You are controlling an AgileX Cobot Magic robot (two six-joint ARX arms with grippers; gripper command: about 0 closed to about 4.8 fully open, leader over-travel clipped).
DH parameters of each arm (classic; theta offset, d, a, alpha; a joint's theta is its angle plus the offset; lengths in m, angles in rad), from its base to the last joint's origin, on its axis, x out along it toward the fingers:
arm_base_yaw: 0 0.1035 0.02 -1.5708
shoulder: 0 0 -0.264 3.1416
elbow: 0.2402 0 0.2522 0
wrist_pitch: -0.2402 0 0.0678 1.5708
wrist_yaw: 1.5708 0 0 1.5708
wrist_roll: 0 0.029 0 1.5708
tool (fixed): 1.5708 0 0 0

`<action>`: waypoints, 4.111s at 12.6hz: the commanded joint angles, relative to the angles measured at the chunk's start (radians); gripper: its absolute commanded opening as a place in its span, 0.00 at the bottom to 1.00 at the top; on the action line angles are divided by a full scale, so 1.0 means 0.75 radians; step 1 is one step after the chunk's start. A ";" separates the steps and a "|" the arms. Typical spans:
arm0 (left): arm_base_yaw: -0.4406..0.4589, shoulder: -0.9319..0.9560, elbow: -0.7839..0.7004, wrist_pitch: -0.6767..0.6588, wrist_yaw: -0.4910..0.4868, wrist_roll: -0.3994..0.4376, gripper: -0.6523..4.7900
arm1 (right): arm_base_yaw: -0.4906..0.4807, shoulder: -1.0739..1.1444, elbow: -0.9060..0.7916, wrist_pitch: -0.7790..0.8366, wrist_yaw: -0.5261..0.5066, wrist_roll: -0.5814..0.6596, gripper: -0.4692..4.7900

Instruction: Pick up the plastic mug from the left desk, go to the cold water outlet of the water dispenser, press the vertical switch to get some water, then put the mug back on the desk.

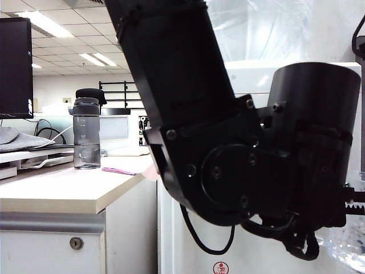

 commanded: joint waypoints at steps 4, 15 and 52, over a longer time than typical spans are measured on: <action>-0.010 -0.046 0.008 0.076 -0.012 -0.019 0.11 | -0.037 -0.094 0.007 0.006 0.003 -0.022 0.09; -0.021 -0.187 0.007 0.043 -0.012 -0.019 0.11 | -0.185 -0.492 0.007 -0.296 0.007 -0.022 0.09; 0.230 -1.030 0.005 -0.484 -0.021 0.041 0.11 | -0.184 -1.012 0.003 -0.794 0.002 0.045 0.09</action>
